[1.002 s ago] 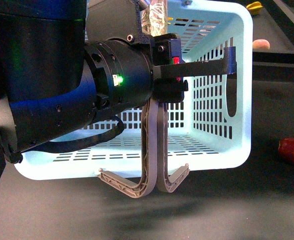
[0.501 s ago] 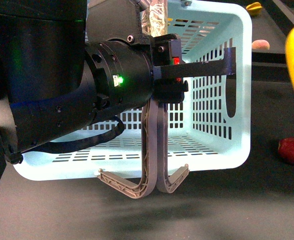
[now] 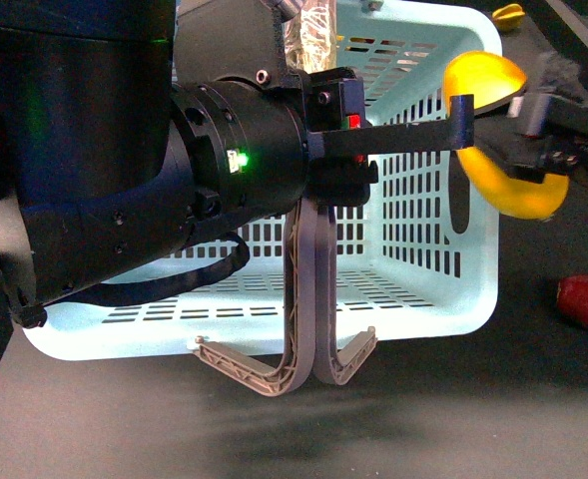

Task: Pick mango with right arm and hold basket with left

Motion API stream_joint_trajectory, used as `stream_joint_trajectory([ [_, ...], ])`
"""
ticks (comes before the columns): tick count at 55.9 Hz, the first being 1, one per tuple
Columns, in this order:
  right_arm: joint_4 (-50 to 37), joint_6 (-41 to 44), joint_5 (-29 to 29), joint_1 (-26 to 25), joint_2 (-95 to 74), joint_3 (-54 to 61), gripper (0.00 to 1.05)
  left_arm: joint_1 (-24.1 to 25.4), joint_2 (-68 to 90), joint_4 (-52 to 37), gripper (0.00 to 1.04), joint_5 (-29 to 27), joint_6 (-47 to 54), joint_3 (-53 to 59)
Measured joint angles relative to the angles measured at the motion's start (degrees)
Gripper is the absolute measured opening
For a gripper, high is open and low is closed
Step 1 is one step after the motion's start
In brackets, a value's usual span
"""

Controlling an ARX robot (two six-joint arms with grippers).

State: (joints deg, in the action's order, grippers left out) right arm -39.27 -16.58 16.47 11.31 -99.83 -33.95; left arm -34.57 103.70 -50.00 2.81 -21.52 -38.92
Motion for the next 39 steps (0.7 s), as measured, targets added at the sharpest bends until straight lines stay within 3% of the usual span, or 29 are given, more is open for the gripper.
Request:
stream_joint_trajectory([
  [10, 0.02, 0.02, -2.12, 2.62, -5.51, -4.13, 0.64, 0.0, 0.0, 0.0, 0.06, 0.0, 0.0, 0.0],
  [24, -2.25, -0.98, -0.85, 3.1, -4.35, -4.37, 0.99, 0.0, 0.0, 0.0, 0.06, 0.0, -0.02, 0.0],
  [39, -1.92, -1.2, 1.77, -0.24, 4.39, 0.02, 0.97, -0.09, -0.02, 0.46, 0.06, 0.02, -0.63, 0.04],
])
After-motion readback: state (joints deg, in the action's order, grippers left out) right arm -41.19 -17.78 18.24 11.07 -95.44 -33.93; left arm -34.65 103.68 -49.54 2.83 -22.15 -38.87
